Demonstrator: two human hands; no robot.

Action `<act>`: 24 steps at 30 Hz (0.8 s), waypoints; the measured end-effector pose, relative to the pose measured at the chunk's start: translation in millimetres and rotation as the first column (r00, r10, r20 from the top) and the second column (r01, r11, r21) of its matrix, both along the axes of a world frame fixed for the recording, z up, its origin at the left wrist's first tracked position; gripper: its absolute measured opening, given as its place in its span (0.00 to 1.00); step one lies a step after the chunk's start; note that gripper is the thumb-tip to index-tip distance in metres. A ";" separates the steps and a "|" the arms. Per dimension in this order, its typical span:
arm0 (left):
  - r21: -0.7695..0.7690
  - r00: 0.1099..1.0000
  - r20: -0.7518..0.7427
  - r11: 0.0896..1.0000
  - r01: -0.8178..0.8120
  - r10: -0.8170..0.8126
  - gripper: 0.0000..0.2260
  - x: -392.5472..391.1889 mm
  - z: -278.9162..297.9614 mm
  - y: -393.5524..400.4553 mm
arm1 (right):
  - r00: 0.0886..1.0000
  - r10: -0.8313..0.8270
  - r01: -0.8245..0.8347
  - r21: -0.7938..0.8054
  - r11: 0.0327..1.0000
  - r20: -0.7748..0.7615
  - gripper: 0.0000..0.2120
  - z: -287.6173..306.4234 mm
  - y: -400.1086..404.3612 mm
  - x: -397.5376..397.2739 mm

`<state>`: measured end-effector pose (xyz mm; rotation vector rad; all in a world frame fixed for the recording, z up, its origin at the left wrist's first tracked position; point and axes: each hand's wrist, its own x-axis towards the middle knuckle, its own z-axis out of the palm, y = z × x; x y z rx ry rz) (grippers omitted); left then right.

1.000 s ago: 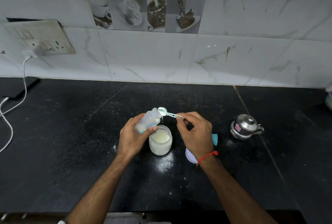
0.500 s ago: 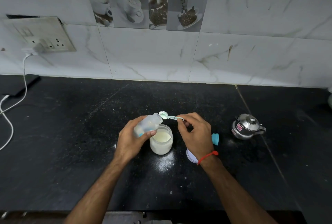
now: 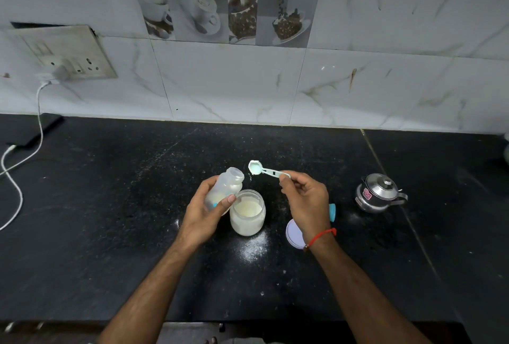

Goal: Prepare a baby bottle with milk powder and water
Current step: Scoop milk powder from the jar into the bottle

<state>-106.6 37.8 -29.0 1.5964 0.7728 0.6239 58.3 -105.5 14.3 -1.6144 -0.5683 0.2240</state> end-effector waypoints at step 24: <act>-0.038 0.980 0.125 0.988 -0.152 0.156 0.27 -10.3 9.2 -6.3 | 0.640 0.733 0.101 -0.971 0.218 0.231 0.14 -14.7 62.9 -8.7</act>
